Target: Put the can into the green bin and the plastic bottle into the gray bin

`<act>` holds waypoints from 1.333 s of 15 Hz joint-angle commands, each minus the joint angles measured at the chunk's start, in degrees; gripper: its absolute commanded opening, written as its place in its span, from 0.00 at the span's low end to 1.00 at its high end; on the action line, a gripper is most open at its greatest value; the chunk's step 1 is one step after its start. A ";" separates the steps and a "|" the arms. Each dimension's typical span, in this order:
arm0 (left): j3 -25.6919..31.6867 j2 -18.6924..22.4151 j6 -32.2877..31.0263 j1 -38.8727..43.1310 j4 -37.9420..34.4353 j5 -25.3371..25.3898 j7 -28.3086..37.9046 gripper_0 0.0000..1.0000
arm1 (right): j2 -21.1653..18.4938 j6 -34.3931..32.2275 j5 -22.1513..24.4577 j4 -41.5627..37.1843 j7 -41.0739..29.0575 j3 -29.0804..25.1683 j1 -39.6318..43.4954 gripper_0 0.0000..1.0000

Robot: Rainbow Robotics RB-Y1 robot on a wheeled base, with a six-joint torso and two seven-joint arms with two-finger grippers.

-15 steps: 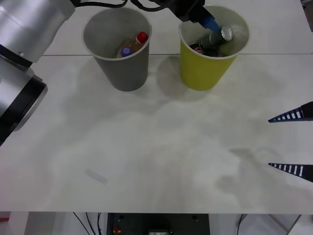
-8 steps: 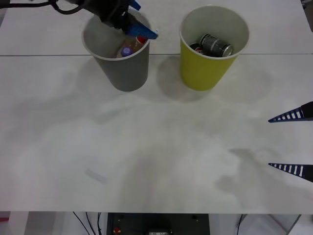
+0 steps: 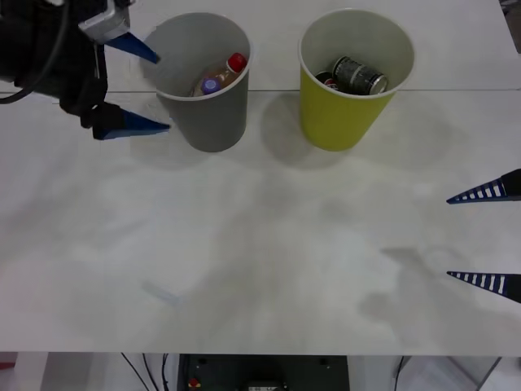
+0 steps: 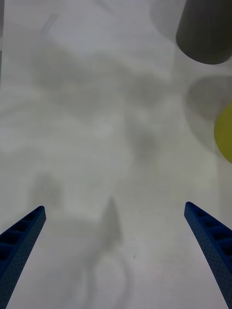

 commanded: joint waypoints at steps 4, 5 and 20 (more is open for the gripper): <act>9.01 -0.13 -0.19 17.21 -5.25 4.22 -14.68 1.00 | 0.00 0.00 0.00 0.01 0.00 0.00 0.00 1.00; 9.80 -0.13 -0.11 19.05 -5.25 5.01 -17.23 1.00 | 0.00 0.00 0.00 0.01 0.00 0.00 0.00 1.00; 20.08 -2.59 4.64 46.12 -12.72 12.48 -37.98 1.00 | 0.00 0.00 0.00 0.01 0.00 0.00 0.00 1.00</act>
